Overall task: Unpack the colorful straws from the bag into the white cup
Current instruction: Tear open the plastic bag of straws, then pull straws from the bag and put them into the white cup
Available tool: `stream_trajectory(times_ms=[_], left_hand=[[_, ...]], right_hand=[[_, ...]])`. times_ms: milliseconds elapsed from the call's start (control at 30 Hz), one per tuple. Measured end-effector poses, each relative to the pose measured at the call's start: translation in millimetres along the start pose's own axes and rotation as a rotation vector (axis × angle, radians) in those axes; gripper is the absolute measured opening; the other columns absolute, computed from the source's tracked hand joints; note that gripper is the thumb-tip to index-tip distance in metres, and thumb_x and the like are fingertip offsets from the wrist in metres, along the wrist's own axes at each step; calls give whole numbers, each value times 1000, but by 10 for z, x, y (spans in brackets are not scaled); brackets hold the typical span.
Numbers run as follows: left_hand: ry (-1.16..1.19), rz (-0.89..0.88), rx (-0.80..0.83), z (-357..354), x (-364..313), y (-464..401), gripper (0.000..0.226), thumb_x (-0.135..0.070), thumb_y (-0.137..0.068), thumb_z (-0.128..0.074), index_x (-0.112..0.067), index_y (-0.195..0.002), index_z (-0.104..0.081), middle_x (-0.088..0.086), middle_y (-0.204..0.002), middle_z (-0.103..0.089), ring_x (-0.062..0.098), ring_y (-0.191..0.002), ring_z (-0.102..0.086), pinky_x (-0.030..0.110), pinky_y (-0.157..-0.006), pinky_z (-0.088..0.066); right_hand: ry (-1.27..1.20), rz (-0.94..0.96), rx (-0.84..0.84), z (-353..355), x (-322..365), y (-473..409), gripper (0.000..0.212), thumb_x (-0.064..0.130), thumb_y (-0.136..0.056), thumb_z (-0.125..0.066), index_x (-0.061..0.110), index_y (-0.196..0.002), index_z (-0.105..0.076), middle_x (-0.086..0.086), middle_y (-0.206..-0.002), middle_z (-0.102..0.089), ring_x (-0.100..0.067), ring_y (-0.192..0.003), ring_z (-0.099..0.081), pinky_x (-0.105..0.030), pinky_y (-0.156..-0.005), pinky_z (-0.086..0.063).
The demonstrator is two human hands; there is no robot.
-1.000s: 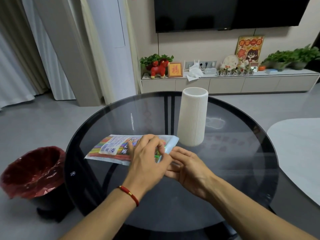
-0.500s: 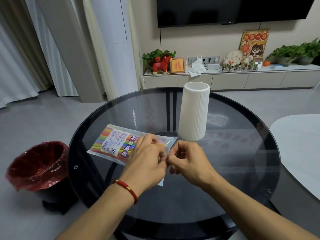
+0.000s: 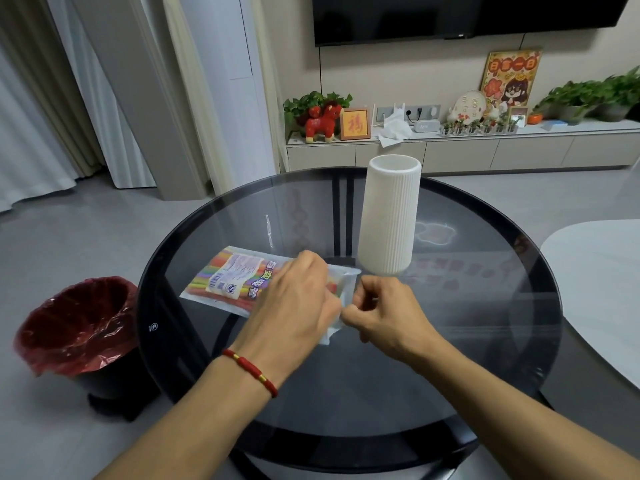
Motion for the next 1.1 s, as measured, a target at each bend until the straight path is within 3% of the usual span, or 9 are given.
stream_trajectory(times_ms=[267,367,467,533,667,767,867,1000,1100], left_hand=[[-22,-60,66,-173,40,11,6,-21,-90,-50,-15,-89,-51,0,-89,-57,23,-84,-51,46,-78,-44],[84,-133,83,-153,42,14,9,-28,-91,-54,-20,-89,-50,-6,-99,-57,18,-90,-53,44,-80,-47],[61,-129,273,-282,231,32,58,-72,-72,-67,-34,-110,-42,-11,-147,-42,10,-140,-32,41,-114,-30],[84,-103,456,-428,347,86,102,-84,-56,-70,-45,-138,-23,-11,-163,-17,-6,-143,-2,44,-123,-4],[55,-166,533,-551,371,126,134,-89,-48,-70,-51,-151,8,-14,-159,-25,9,-144,-25,51,-124,-7],[-35,-251,384,-481,330,10,124,-88,-51,-69,-39,-151,-15,-12,-142,-46,9,-127,-46,47,-122,-18],[-71,-271,165,-362,342,-84,81,-63,-62,-76,-28,-129,-46,-8,-113,-59,17,-98,-58,42,-94,-46],[-109,-200,75,-338,533,-69,75,-57,-61,-75,-32,-126,-47,-12,-109,-57,15,-94,-53,34,-84,-40],[-139,-172,60,-348,619,-47,81,-61,-59,-75,-34,-129,-44,-14,-111,-53,12,-97,-49,33,-85,-35]], right_hand=[[275,245,-188,117,250,89,34,43,-89,-73,33,-119,-60,11,-100,-64,-14,-80,-64,-39,-74,-59],[360,392,-233,179,390,135,13,33,-94,-75,27,-106,-78,7,-101,-69,-15,-81,-66,-44,-74,-58],[396,515,-255,204,482,188,9,19,-92,-79,14,-99,-83,-2,-94,-79,-23,-78,-73,-46,-70,-61],[392,599,-272,209,578,262,9,12,-89,-82,10,-98,-84,-5,-88,-81,-25,-73,-76,-46,-65,-63],[420,715,-342,203,684,397,13,5,-87,-80,6,-100,-81,-8,-81,-82,-28,-64,-77,-45,-56,-64],[398,661,-415,277,628,368,8,6,-91,-74,5,-99,-76,-8,-78,-79,-32,-61,-74,-46,-52,-61],[295,488,-396,288,473,257,4,9,-95,-73,9,-98,-74,-5,-85,-80,-28,-74,-76,-47,-66,-63],[137,302,-408,441,302,130,8,17,-92,-78,22,-87,-74,19,-77,-71,-8,-73,-68,-25,-67,-56],[-89,234,-164,276,202,52,10,23,-92,-76,25,-84,-81,14,-72,-76,-5,-59,-68,-17,-56,-50]])
Point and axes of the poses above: each hand's wrist, its own y-axis away from the middle knuckle, its own z-axis out of the back of the hand, x = y × z, the point moved 10 cm from there along -y, towards the middle knuckle
